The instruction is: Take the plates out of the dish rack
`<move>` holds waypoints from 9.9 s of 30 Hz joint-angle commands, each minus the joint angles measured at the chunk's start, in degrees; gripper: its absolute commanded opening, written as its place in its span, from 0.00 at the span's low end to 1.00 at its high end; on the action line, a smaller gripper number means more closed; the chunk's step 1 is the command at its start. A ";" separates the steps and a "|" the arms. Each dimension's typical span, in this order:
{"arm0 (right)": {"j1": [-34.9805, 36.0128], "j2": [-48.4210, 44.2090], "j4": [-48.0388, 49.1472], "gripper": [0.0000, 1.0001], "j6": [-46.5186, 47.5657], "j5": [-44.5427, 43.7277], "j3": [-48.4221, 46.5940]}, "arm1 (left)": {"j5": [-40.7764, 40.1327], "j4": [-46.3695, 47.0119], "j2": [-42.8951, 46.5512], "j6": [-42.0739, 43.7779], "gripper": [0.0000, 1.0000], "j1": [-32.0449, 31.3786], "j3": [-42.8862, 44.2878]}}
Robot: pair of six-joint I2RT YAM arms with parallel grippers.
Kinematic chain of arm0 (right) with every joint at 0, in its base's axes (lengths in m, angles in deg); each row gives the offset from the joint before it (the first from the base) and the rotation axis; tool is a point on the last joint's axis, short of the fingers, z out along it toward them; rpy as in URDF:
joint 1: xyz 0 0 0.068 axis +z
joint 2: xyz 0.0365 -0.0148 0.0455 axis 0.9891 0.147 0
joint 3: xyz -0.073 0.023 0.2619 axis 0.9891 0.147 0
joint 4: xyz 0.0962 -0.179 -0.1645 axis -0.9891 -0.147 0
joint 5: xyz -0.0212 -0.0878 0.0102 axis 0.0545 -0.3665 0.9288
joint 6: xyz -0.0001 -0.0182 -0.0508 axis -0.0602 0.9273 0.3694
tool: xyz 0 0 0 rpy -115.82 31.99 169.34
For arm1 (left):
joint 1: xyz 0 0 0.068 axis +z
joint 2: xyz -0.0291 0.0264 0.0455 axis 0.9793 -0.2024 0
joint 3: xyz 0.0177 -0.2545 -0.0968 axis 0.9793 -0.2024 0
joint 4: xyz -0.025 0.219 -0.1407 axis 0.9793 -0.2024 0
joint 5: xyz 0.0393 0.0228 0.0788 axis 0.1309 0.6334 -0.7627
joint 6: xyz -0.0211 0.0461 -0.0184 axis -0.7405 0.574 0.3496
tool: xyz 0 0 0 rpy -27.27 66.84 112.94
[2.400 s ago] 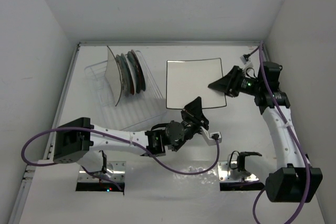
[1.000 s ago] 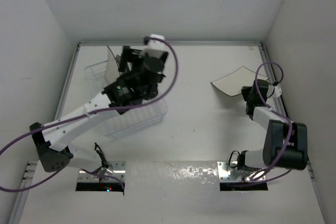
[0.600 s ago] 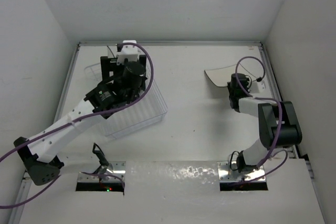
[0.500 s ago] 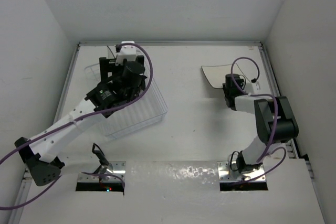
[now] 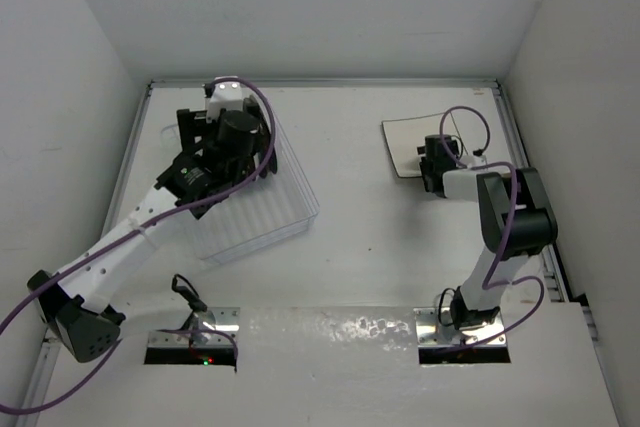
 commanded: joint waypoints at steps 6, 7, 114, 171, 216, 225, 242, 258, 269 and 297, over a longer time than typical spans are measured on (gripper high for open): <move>0.22 7.38 -10.13 0.77 -1.12 10.17 -7.99 | 6.04 4.30 0.98 -0.01 1.00 1.81 -1.59; 0.22 7.56 -11.79 0.86 -1.29 10.26 -9.22 | 5.95 4.22 0.63 -0.01 1.00 2.07 -1.60; 14.06 -40.34 -47.94 0.97 62.78 9.96 -5.97 | -11.58 -1.88 -22.86 22.90 0.00 -0.72 39.47; 8.92 -33.49 -37.75 0.14 55.06 80.30 -6.42 | -14.70 73.91 -20.47 88.41 0.00 -62.00 -24.62; -14.64 -21.72 26.42 0.00 10.13 12.47 10.64 | -18.75 -35.92 4.05 -37.33 1.00 -32.57 8.06; -1.81 -20.04 16.41 0.00 3.05 -8.28 10.11 | -19.27 -35.25 8.54 -39.22 1.00 -24.65 8.95; 3.03 -8.27 0.07 0.50 -14.20 -9.26 4.31 | -17.25 -31.12 9.77 -38.77 1.00 -23.15 -3.96; 3.21 3.33 -19.10 0.84 -19.75 -1.52 -12.82 | -15.58 -29.97 10.65 -38.95 1.00 -23.24 -8.18; 1.63 12.55 -24.63 0.97 -16.59 1.81 -25.74 | -14.79 -27.86 10.38 -37.01 1.00 -23.15 -9.59; -6.20 9.32 -22.02 0.99 -0.08 19.57 -16.87 | 0.59 -12.93 0.72 -28.14 1.00 -15.42 -3.98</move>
